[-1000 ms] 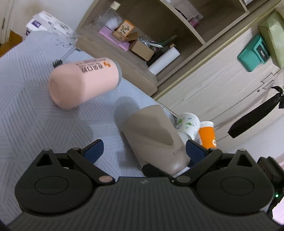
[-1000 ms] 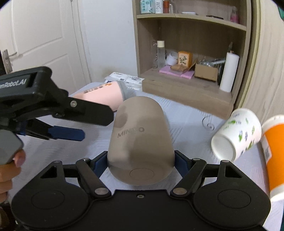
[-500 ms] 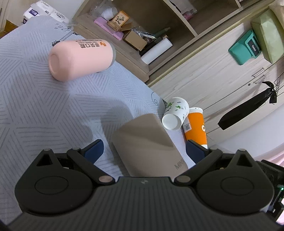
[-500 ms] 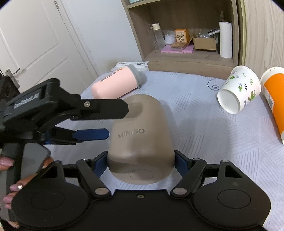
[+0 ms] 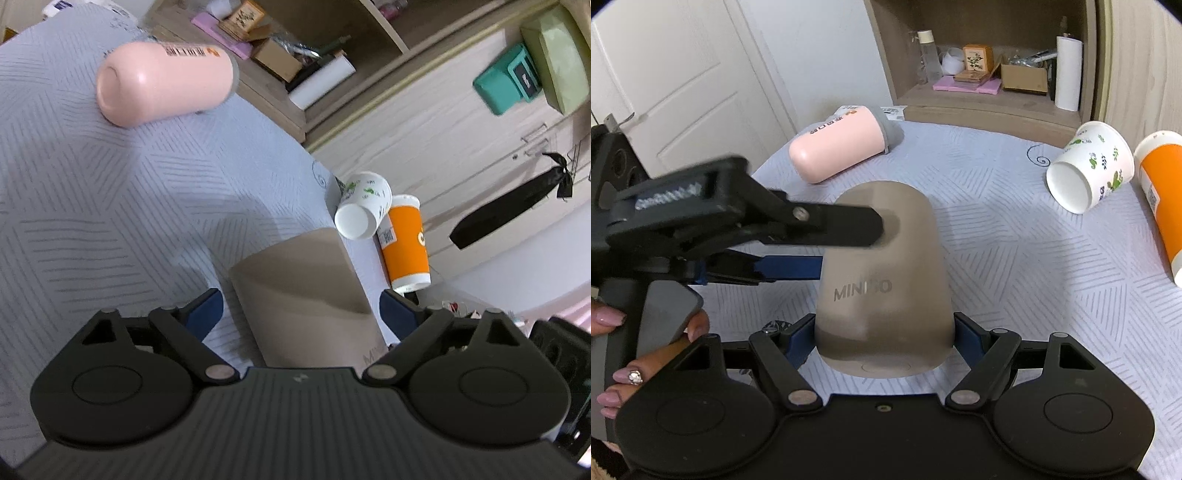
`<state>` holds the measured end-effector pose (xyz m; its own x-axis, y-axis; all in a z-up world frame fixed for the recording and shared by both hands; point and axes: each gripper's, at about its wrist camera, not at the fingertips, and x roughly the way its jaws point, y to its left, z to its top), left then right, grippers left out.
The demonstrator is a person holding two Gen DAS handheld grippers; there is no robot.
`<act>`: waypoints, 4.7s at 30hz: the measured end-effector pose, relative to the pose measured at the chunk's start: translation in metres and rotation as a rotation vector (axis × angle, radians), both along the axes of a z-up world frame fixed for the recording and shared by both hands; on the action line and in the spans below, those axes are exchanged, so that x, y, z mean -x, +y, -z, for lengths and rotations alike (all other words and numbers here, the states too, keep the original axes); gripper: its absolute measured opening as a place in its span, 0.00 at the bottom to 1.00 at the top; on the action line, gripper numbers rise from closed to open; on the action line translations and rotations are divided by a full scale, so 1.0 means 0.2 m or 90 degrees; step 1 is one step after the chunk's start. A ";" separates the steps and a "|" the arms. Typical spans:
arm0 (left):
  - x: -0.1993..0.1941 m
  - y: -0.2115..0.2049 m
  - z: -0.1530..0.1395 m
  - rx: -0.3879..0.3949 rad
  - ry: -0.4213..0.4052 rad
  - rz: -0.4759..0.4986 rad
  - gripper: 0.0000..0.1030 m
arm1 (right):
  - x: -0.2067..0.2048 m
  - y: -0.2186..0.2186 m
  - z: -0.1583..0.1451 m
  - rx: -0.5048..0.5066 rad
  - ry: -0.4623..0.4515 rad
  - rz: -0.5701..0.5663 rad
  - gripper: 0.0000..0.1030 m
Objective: Flip cup upright
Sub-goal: 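Rotate the right gripper to tip the beige tumbler upright, opening upward, then lower the upright beige tumbler onto the cloth and open the right gripper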
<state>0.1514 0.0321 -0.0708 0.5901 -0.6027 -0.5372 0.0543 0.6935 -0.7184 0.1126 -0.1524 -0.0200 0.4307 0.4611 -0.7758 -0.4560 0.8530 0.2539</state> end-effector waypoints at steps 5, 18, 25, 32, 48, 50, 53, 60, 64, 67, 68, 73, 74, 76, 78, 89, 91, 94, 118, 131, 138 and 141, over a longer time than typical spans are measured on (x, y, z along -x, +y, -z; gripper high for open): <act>-0.02 0.01 0.04 0.022 0.009 0.003 0.85 | -0.02 0.01 -0.05 0.007 -0.011 -0.028 0.83; -0.05 0.02 0.08 0.050 0.018 0.021 0.85 | -0.18 0.07 -0.05 0.033 0.017 -0.083 0.83; -0.04 -0.02 0.04 0.019 -0.011 0.035 0.82 | -0.15 0.04 -0.03 0.022 0.007 -0.068 0.80; 0.05 -0.08 -0.03 -0.041 -0.078 0.051 0.82 | -0.05 0.03 -0.05 0.035 -0.043 -0.084 0.80; 0.23 -0.22 -0.14 -0.147 -0.213 0.091 0.76 | 0.16 -0.13 -0.03 -0.037 -0.160 -0.064 0.79; 0.24 -0.24 -0.16 -0.161 -0.221 0.093 0.76 | 0.17 -0.14 -0.03 -0.042 -0.167 -0.065 0.79; 0.25 -0.25 -0.17 -0.174 -0.233 0.092 0.75 | 0.18 -0.14 -0.03 -0.043 -0.182 -0.067 0.79; 0.24 -0.21 -0.21 -0.159 -0.269 0.081 0.71 | 0.20 -0.11 -0.03 -0.015 -0.248 -0.066 0.79; 0.23 -0.21 -0.22 -0.177 -0.286 0.078 0.71 | 0.17 -0.09 -0.03 -0.028 -0.251 -0.064 0.79; 0.22 -0.21 -0.23 -0.201 -0.306 0.075 0.71 | 0.13 -0.08 -0.03 -0.035 -0.256 -0.063 0.79; 0.21 -0.21 -0.24 -0.210 -0.313 0.075 0.71 | 0.12 -0.07 -0.03 -0.037 -0.262 -0.062 0.79; 0.17 -0.21 -0.26 -0.242 -0.340 0.074 0.72 | 0.09 -0.01 -0.02 -0.012 -0.303 -0.056 0.79; 0.16 -0.21 -0.26 -0.245 -0.343 0.074 0.72 | 0.08 -0.01 -0.02 -0.012 -0.306 -0.054 0.79; 0.15 -0.21 -0.26 -0.250 -0.347 0.068 0.72 | 0.06 -0.01 -0.02 -0.025 -0.304 -0.056 0.79; 0.13 -0.21 -0.27 -0.264 -0.356 0.061 0.72 | 0.04 -0.02 -0.01 -0.043 -0.312 -0.060 0.79; 0.06 -0.25 -0.26 -0.304 -0.379 0.061 0.72 | -0.07 -0.01 0.03 -0.039 -0.340 -0.069 0.79; 0.04 -0.26 -0.26 -0.304 -0.379 0.063 0.72 | -0.07 -0.01 0.04 -0.029 -0.348 -0.068 0.79; 0.03 -0.28 -0.25 -0.308 -0.385 0.068 0.72 | -0.06 -0.01 0.05 -0.008 -0.372 -0.060 0.79; -0.01 -0.43 -0.24 -0.365 -0.362 0.071 0.74 | -0.11 -0.05 0.07 -0.007 -0.335 -0.021 0.80; 0.06 -0.35 -0.27 -0.327 -0.307 0.048 0.77 | 0.04 -0.04 -0.01 0.025 -0.366 0.007 0.83; 0.14 -0.28 -0.32 -0.342 -0.283 0.029 0.79 | 0.15 -0.03 -0.06 0.036 -0.372 0.015 0.84; 0.20 -0.25 -0.33 -0.354 -0.270 0.000 0.80 | 0.22 -0.04 -0.06 0.035 -0.371 0.021 0.84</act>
<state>0.1119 -0.0175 -0.0043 0.8168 -0.3050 -0.4897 0.2514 0.9522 -0.1736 0.0689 -0.1610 -0.0076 0.8071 0.4056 -0.4289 -0.4799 0.8740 -0.0765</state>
